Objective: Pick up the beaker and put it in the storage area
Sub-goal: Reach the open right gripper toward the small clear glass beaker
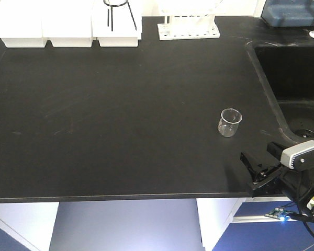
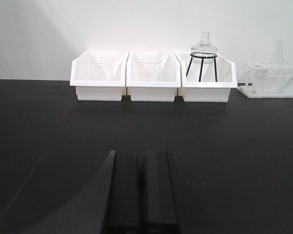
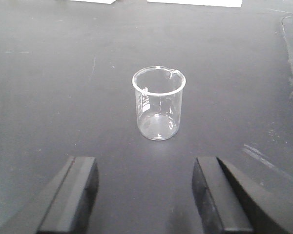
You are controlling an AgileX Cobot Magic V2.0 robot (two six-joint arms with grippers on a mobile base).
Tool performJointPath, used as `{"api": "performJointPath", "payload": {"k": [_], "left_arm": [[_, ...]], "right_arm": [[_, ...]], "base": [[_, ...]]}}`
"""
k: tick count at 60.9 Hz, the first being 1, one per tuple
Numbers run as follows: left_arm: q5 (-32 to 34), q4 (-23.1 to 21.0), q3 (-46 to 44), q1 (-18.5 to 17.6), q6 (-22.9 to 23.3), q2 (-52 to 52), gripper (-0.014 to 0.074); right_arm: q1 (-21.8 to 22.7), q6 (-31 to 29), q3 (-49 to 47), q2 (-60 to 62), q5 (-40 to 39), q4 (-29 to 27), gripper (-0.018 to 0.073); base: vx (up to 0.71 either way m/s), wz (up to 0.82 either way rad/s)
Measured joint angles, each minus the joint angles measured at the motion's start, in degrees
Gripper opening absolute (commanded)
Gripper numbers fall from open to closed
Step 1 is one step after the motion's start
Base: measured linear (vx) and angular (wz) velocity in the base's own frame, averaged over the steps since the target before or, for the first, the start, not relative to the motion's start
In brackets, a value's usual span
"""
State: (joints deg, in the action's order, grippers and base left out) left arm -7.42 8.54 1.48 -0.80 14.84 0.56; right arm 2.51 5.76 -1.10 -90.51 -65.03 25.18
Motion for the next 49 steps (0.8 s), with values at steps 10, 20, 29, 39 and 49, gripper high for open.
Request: {"api": "performJointPath", "payload": {"k": [10, 20, 29, 39, 49], "left_arm": [[0.00, 0.00, 0.00, 0.00, 0.00, 0.00, -0.0008], [0.00, 0.00, 0.00, 0.00, 0.00, 0.00, -0.0008], [0.00, 0.00, 0.00, 0.00, 0.00, 0.00, -0.0008], [0.00, 0.00, 0.00, 0.00, 0.00, 0.00, -0.0008], [0.00, 0.00, 0.00, 0.00, 0.00, 0.00, -0.0008]], "right_arm": [[0.00, 1.97, 0.00, 0.00, 0.00, -0.60, 0.0650], [0.00, 3.30, 0.00, 0.00, 0.00, -3.93, 0.0674], [0.00, 3.51, -0.02, 0.00, 0.00, -4.07, 0.0659], [0.00, 2.91, -1.38, -0.14, 0.05, -1.82, 0.0631], [0.00, 2.63, -4.51, -2.94, 0.00, -1.06, 0.0606]], "base": [[0.00, 0.00], [0.00, 0.00], [0.00, 0.00], [0.00, 0.00], [0.00, 0.00]]}}
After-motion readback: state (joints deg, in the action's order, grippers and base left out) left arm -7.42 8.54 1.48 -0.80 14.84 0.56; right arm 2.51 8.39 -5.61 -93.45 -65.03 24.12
